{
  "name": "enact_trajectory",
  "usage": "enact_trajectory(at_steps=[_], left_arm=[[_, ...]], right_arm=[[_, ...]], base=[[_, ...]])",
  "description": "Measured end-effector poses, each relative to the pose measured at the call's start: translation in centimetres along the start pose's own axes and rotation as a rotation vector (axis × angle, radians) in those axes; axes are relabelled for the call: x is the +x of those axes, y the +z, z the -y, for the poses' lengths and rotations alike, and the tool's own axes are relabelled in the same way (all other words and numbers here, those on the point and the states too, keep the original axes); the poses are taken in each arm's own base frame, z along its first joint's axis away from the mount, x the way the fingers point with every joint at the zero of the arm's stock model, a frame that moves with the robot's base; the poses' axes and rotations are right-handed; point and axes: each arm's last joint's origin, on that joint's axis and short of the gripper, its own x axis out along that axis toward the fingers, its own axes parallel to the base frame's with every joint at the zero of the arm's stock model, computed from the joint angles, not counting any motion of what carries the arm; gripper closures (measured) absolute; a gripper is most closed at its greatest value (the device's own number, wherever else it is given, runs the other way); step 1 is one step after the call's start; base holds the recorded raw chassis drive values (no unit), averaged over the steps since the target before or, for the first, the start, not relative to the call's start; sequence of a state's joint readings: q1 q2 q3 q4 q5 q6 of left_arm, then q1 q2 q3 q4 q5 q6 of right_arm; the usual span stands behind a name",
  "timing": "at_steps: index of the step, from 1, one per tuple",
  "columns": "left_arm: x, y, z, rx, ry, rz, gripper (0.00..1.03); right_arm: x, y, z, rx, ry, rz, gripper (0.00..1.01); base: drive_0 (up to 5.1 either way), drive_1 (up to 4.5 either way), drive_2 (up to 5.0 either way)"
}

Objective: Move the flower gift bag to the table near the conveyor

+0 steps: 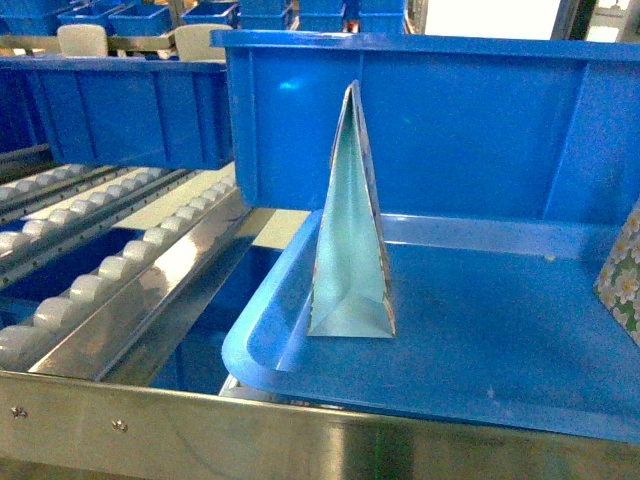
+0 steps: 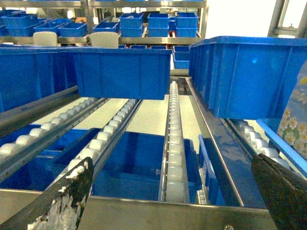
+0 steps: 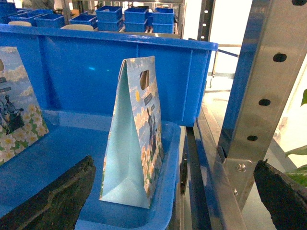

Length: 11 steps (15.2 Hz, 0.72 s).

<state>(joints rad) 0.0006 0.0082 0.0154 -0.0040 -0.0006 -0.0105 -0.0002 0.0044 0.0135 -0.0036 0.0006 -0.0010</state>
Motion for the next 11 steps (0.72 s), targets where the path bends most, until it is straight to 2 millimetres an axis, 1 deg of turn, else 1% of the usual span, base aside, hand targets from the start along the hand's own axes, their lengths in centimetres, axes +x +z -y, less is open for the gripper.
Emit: enact_trajectory(at_steps=[2, 3, 5, 7, 8, 9, 10, 11], left_arm=[[0.0, 0.1, 0.0, 0.0, -0.001, 0.006, 0.05], [0.2, 0.4, 0.1, -0.001, -0.009, 0.035, 0.05], [1.2, 0.7, 0.2, -0.008, -0.041, 0.045, 0.05], [2.9, 1.3, 0.6, -0.008, -0.089, 0.056, 0.05], [4.0, 2.3, 0.8, -0.008, -0.117, 0.083, 0.05], [5.6, 3.9, 1.1, -0.008, -0.14, 0.121, 0.05], [6.4, 4.5, 1.3, -0.009, -0.153, 0.133, 0.05], [7.9, 5.6, 1.9, -0.011, -0.189, 0.149, 0.05]], right_arm=[[0.0, 0.0, 0.0, 0.0, 0.0, 0.004, 0.03], [0.1, 0.2, -0.1, -0.001, 0.014, 0.02, 0.03], [0.5, 0.4, -0.3, 0.0, 0.037, 0.026, 0.03], [1.4, 0.6, -0.4, 0.0, 0.037, 0.029, 0.03], [1.9, 0.7, -0.4, 0.0, 0.041, 0.024, 0.03], [2.8, 1.5, -0.7, 0.001, 0.053, 0.037, 0.03], [3.3, 2.1, -0.9, 0.002, 0.057, 0.057, 0.03], [4.4, 3.6, -1.1, 0.002, 0.062, 0.1, 0.03]], base=[[0.0, 0.0, 0.0], [0.0, 0.0, 0.0], [0.0, 0.0, 0.0], [0.0, 0.0, 0.0], [0.0, 0.0, 0.0], [0.0, 0.0, 0.0], [0.0, 0.0, 0.0], [0.0, 0.0, 0.0]])
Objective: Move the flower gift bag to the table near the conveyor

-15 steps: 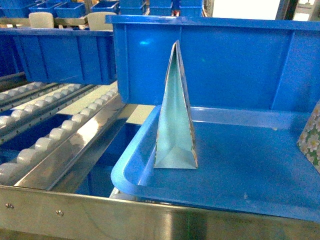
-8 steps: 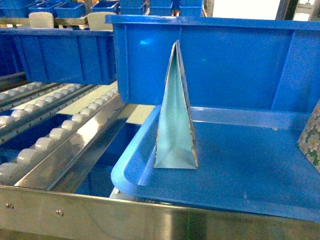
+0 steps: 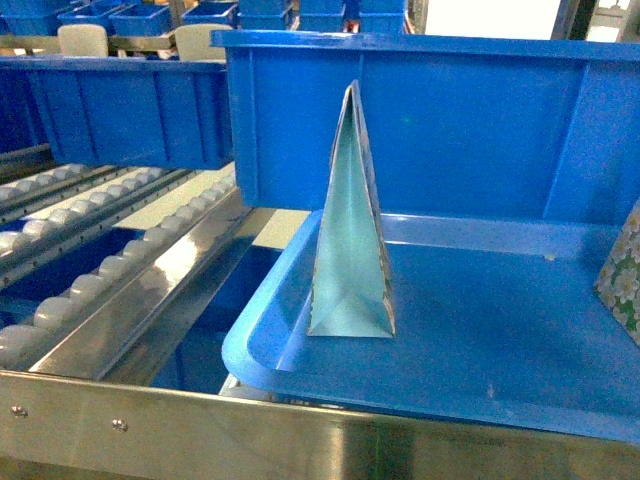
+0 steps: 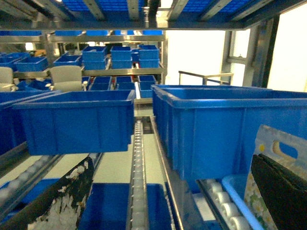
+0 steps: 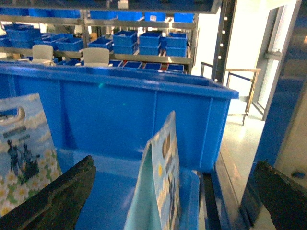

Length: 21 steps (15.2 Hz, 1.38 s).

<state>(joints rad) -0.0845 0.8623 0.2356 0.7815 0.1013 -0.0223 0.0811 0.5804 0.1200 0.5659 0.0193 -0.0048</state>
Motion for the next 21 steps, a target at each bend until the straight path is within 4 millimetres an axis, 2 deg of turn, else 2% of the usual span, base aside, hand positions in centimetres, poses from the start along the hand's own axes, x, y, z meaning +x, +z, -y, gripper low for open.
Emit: enact_trajectory(at_steps=[2, 9, 12, 14, 17, 19, 20, 21], left_arm=[[1.2, 0.3, 0.3, -0.005, -0.024, -0.015, 0.05], [1.2, 0.4, 0.3, -0.005, -0.02, -0.014, 0.05], [1.2, 0.4, 0.3, -0.005, -0.02, -0.014, 0.05], [1.2, 0.4, 0.3, -0.005, -0.02, -0.015, 0.05], [1.2, 0.4, 0.4, -0.005, -0.021, -0.014, 0.05], [1.2, 0.4, 0.3, -0.005, -0.02, -0.014, 0.05], [1.2, 0.4, 0.3, -0.005, -0.02, -0.015, 0.05], [1.2, 0.4, 0.3, -0.005, -0.02, -0.015, 0.05]], right_arm=[[1.1, 0.7, -0.1, -0.013, -0.026, 0.007, 0.03], [1.2, 0.6, -0.2, -0.028, -0.043, 0.008, 0.03], [2.1, 1.3, -1.0, -0.029, -0.007, 0.011, 0.03], [3.4, 2.4, -1.2, -0.018, 0.0, 0.041, 0.03], [5.5, 2.4, -1.2, -0.006, 0.045, -0.019, 0.03], [9.5, 1.3, 1.2, 0.096, 0.083, -0.2, 0.03], [10.4, 0.1, 1.5, 0.121, 0.11, -0.271, 0.03], [10.5, -0.3, 1.6, 0.138, 0.116, -0.296, 0.03]], base=[[0.0, 0.0, 0.0], [0.0, 0.0, 0.0], [0.0, 0.0, 0.0], [0.0, 0.0, 0.0], [0.0, 0.0, 0.0], [0.0, 0.0, 0.0], [0.0, 0.0, 0.0], [0.0, 0.0, 0.0]])
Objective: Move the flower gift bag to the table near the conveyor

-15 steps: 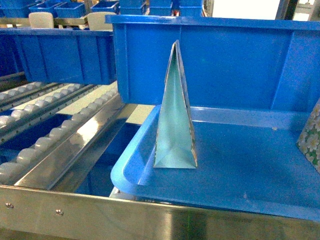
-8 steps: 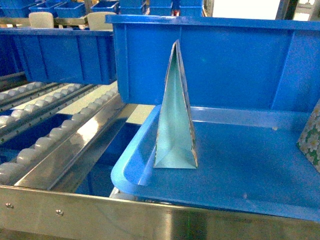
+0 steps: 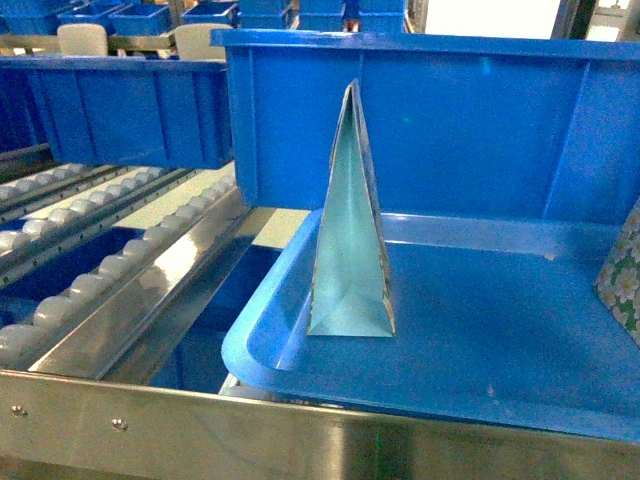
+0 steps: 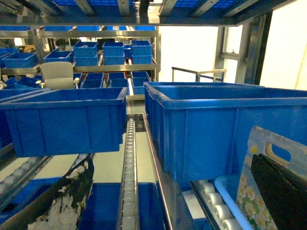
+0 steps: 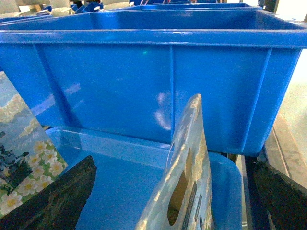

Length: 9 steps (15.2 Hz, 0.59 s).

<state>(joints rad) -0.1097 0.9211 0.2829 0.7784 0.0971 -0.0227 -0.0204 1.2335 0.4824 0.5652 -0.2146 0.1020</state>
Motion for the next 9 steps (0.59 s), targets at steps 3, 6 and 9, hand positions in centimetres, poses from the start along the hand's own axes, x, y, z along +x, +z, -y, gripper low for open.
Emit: enact_trajectory(at_steps=[3, 6, 9], left_arm=[[0.0, 0.0, 0.0, 0.0, 0.0, 0.0, 0.05], [0.0, 0.0, 0.0, 0.0, 0.0, 0.0, 0.05], [0.0, 0.0, 0.0, 0.0, 0.0, 0.0, 0.05]], right_arm=[[0.46, -0.51, 0.13, 0.007, 0.002, -0.021, 0.03], [0.55, -0.44, 0.12, 0.009, 0.01, -0.01, 0.06], [0.6, -0.39, -0.17, 0.005, 0.02, -0.004, 0.31]], base=[[0.0, 0.0, 0.0], [0.0, 0.0, 0.0], [0.0, 0.0, 0.0]])
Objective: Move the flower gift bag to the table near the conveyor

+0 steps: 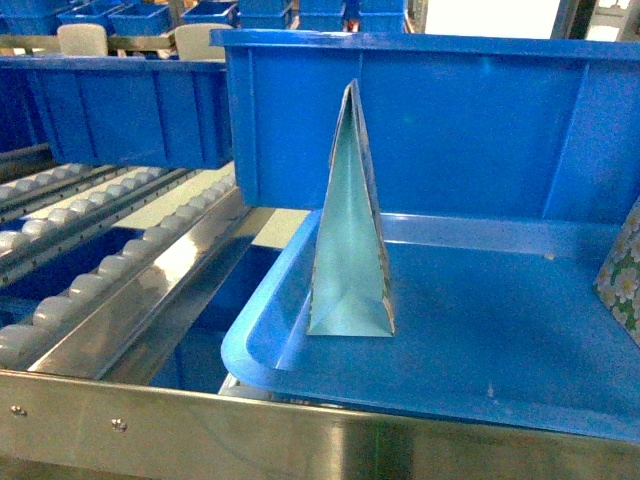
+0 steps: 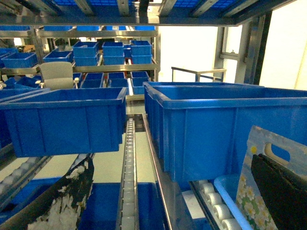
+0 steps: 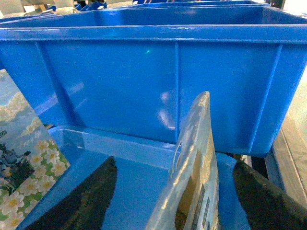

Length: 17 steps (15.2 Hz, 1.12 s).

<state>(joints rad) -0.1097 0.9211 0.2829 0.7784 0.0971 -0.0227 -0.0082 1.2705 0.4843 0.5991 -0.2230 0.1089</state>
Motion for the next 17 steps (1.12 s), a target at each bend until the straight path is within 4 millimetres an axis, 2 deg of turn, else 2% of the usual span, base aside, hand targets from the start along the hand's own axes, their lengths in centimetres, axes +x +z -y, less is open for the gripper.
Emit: enact_trajectory(at_steps=[1, 2, 7, 12, 15, 17], left_arm=[[0.0, 0.0, 0.0, 0.0, 0.0, 0.0, 0.05], [0.0, 0.0, 0.0, 0.0, 0.0, 0.0, 0.05], [0.0, 0.0, 0.0, 0.0, 0.0, 0.0, 0.05], [0.0, 0.0, 0.0, 0.0, 0.0, 0.0, 0.05], [0.0, 0.0, 0.0, 0.0, 0.0, 0.0, 0.05], [0.0, 0.0, 0.0, 0.0, 0.0, 0.0, 0.05]], right_arm=[[0.0, 0.0, -0.1, -0.002, 0.004, -0.001, 0.39], [0.0, 0.0, -0.1, -0.002, 0.005, -0.001, 0.51], [0.0, -0.1, -0.3, -0.005, 0.017, -0.003, 1.0], [-0.7, -0.1, -0.3, -0.011, 0.019, 0.022, 0.99], [-2.1, 0.8, 0.0, -0.012, -0.002, 0.065, 0.99], [-7.9, 4.6, 0.3, -0.031, -0.041, 0.249, 0.99]], base=[[0.0, 0.0, 0.0], [0.0, 0.0, 0.0], [0.0, 0.0, 0.0], [0.0, 0.0, 0.0], [0.0, 0.0, 0.0], [0.0, 0.0, 0.0]])
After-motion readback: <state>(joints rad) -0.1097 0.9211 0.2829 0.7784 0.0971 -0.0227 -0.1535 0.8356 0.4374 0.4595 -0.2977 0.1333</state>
